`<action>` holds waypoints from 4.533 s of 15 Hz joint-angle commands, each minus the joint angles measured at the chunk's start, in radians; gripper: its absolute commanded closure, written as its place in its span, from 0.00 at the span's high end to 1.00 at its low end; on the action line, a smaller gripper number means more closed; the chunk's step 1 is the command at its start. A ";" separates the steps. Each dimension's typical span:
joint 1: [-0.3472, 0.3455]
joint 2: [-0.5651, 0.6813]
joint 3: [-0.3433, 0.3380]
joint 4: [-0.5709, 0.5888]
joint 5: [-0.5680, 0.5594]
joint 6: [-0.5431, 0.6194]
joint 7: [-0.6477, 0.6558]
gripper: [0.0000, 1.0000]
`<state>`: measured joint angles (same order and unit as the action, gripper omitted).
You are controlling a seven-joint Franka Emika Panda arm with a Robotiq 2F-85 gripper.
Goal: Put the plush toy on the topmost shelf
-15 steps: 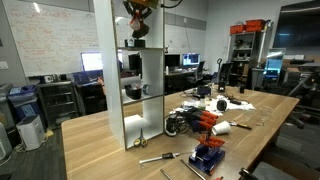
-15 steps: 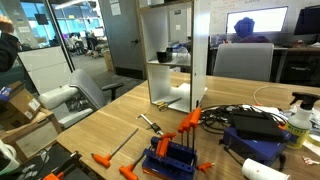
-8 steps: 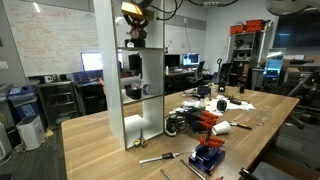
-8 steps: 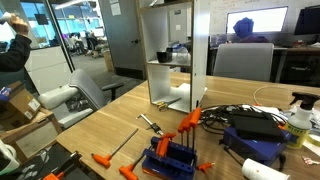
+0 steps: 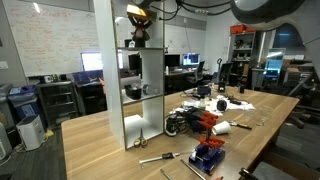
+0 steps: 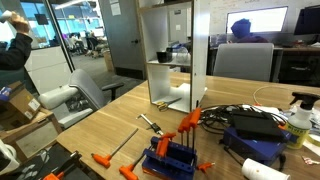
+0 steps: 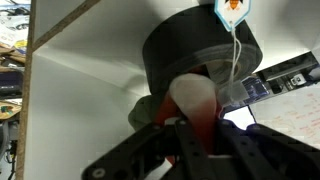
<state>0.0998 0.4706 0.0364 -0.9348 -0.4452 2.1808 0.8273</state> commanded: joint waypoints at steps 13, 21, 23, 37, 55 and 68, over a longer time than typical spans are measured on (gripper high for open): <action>-0.006 0.183 0.022 0.297 0.029 -0.179 -0.097 0.90; 0.002 0.149 0.028 0.294 0.024 -0.278 -0.118 1.00; 0.008 0.132 0.035 0.292 0.021 -0.310 -0.129 1.00; -0.043 -0.044 0.174 0.176 0.234 -0.724 -0.342 1.00; -0.267 -0.608 0.148 -0.691 0.568 -0.928 -0.653 1.00; -0.137 -0.971 0.031 -1.162 0.542 -0.901 -0.664 1.00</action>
<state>-0.0506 -0.5031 0.0771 -2.1001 0.1000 1.2820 0.1587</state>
